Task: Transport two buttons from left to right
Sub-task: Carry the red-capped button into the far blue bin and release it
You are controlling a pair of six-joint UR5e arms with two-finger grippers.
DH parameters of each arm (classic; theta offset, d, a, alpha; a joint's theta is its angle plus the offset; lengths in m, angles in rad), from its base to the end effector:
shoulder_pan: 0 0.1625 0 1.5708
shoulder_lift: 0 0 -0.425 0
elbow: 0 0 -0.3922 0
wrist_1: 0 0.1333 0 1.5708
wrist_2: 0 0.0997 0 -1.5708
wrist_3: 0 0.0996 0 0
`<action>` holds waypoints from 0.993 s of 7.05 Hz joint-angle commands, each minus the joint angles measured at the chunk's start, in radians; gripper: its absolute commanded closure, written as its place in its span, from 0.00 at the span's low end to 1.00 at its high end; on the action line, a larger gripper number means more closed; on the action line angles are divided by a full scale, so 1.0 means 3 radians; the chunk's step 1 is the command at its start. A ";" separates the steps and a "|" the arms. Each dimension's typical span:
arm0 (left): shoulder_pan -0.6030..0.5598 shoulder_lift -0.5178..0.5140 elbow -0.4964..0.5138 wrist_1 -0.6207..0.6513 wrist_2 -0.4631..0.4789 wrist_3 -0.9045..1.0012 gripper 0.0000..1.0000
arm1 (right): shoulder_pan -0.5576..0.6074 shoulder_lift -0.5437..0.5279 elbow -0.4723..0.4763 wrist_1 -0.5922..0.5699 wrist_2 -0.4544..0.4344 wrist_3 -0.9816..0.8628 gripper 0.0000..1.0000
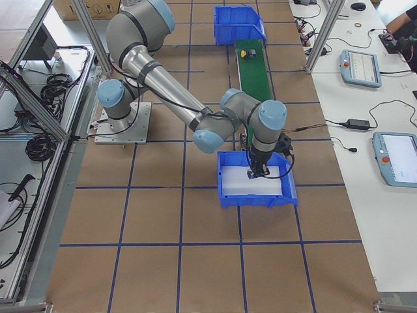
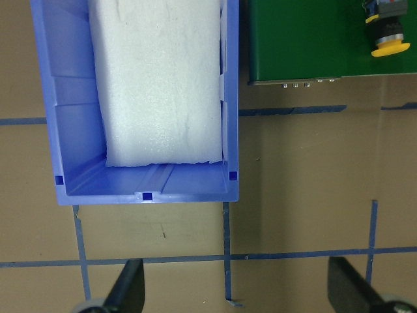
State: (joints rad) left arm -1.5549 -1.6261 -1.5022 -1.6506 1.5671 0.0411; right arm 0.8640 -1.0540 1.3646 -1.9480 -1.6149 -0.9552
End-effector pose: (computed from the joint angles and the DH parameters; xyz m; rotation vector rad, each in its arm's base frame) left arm -0.1256 -0.5106 0.4861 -0.0393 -3.1340 -0.1041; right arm -0.3498 -0.6081 0.3195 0.3772 -3.0393 0.0189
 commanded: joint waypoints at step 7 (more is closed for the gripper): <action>0.0003 0.0000 -0.0009 0.0000 -0.0013 -0.0004 0.00 | -0.0068 0.0195 0.0329 -0.0343 0.0080 -0.0017 0.93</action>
State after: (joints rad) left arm -1.5539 -1.6260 -1.5046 -1.6506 1.5655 0.0400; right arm 0.8472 -1.0030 1.4585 -2.0409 -1.5943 -0.9590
